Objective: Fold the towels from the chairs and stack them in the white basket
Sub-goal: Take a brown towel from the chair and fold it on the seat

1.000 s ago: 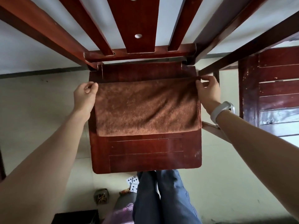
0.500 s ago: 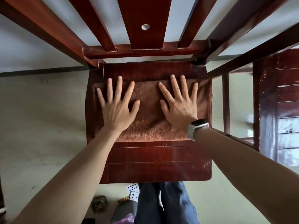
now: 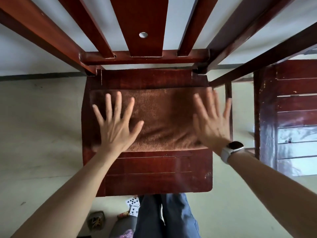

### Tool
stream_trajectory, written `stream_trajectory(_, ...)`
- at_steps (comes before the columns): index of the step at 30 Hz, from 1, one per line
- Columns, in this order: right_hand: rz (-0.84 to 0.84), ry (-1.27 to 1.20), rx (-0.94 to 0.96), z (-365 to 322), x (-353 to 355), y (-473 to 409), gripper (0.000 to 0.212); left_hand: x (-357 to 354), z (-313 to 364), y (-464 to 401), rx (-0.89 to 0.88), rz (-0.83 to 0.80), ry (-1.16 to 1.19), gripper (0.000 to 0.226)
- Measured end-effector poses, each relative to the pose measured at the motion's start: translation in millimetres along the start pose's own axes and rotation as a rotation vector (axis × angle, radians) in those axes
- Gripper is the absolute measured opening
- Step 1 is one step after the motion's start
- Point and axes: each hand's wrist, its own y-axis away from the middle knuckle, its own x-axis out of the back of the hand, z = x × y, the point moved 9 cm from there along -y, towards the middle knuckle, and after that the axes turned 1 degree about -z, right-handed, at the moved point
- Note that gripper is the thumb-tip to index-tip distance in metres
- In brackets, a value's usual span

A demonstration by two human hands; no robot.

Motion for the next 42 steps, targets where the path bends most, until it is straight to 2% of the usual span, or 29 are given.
stream_trajectory(2,0.025,0.002,0.153,-47,-5,11,0.055,-10,12,13,-0.012,-0.016,0.002,0.069)
stream_trajectory(6,0.0,-0.042,0.198,-101,-30,11,0.052,-21,10,22,0.121,-0.016,0.046,0.066)
stream_trajectory(9,-0.027,-0.039,0.204,-100,-43,14,0.055,-24,9,27,0.09,-0.035,0.003,0.07)
stream_trajectory(13,-0.045,0.03,0.172,-56,-46,27,0.058,-29,-14,40,0.101,-0.061,-0.041,0.075)
stream_trajectory(17,-0.105,0.042,0.062,2,-46,41,0.057,-30,-36,49,0.154,-0.091,0.002,0.078)
stream_trajectory(20,-0.138,-0.164,-0.051,29,-38,46,0.055,-27,-34,49,0.194,-0.102,0.021,0.077)
stream_trajectory(24,0.05,-0.457,-0.376,52,-11,47,0.05,-18,-16,50,0.203,-0.081,0.053,0.071)
stream_trajectory(26,0.091,-0.59,-0.51,54,-5,46,0.036,-18,-1,51,0.16,-0.093,0.042,0.067)
stream_trajectory(28,0.004,-0.646,-0.653,57,-11,42,0.027,-22,6,52,0.158,-0.133,0.034,0.065)
stream_trajectory(30,-0.1,-0.686,-0.786,60,-19,42,0.028,-26,6,53,0.191,-0.182,0.042,0.065)
stream_trajectory(34,-0.203,-0.681,-0.859,56,-20,39,0.019,-26,3,53,0.189,-0.231,0.062,0.064)
stream_trajectory(38,-0.298,-0.685,-0.913,50,-26,37,0.033,-20,3,53,0.155,-0.236,0.073,0.06)
stream_trajectory(42,-0.297,-0.584,-0.88,39,-10,39,0.021,-18,2,52,0.138,-0.256,0.089,0.063)
